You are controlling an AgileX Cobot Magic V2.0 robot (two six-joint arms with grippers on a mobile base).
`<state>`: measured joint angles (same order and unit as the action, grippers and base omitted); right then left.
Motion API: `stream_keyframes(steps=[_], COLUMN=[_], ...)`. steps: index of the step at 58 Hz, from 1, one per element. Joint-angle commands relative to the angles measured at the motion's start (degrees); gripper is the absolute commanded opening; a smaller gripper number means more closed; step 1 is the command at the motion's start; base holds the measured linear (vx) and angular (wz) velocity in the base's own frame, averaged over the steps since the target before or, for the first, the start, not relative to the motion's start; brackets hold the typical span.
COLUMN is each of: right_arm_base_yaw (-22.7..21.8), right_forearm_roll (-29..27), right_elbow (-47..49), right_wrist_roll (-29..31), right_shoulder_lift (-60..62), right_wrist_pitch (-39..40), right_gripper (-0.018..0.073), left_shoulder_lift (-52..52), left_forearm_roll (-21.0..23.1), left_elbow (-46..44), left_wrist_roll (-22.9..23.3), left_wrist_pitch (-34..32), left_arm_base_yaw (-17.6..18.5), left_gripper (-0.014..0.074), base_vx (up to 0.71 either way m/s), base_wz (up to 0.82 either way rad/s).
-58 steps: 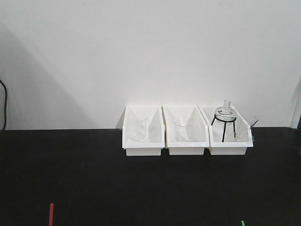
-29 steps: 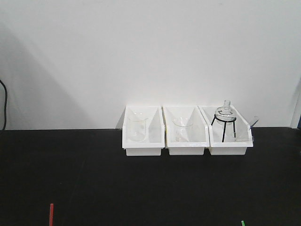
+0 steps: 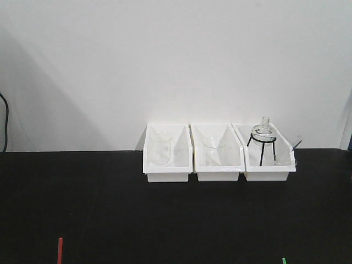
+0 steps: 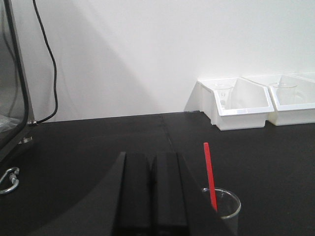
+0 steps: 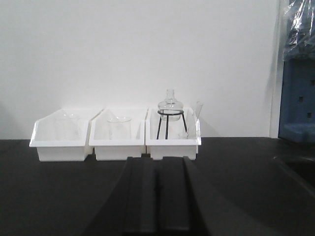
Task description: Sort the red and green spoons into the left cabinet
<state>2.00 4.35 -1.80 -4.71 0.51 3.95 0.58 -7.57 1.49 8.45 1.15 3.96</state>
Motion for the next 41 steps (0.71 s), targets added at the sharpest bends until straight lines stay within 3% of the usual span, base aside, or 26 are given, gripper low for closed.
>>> stream_keyframes(steps=[1, 12, 17, 24, 31, 41], right_arm_base_yaw=[-0.3, -0.3, -0.3, -0.3, -0.3, -0.3], right_forearm_roll=[0.1, 0.1, 0.1, 0.5, 4.3, 8.0], right_elbow=[-0.3, -0.2, 1.5, 9.5, 20.7, 34.9], right_wrist_roll=[0.2, 0.2, -0.6, -2.5, -0.2, 1.6], right_shoulder_lift=[0.7, 0.7, 0.7, 0.1, -4.6, -17.7], right_wrist_pitch=[8.5, 22.6, 23.1, 12.0, -2.1, -12.6], right_gripper=[-0.0004, -0.0004, -0.0004, -0.0004, -0.0004, -0.0004], left_shoulder_lift=[1.1, 1.1, 1.0, -0.8, -8.2, -22.7], left_forearm_roll=[0.3, 0.3, 0.3, 0.3, 0.0, -0.1], left_elbow=[0.9, -0.5, -4.3, -12.4, -21.6, -33.2], left_wrist_roll=[0.3, 0.7, 0.9, 0.9, -0.6, -4.3], left_wrist_pitch=[-5.9, -14.3, -13.1, -4.1, 3.9, 7.1], left_arm_base_yaw=[-0.1, -0.1, -0.1, -0.1, -0.1, -0.1], left_gripper=[-0.0001, -0.0001, -0.0001, -0.0001, -0.0001, -0.0001], base_vx=[0.0, 0.0, 0.0, 0.0, 0.0, 0.0], base_wz=[0.0, 0.0, 0.0, 0.0, 0.0, 0.0])
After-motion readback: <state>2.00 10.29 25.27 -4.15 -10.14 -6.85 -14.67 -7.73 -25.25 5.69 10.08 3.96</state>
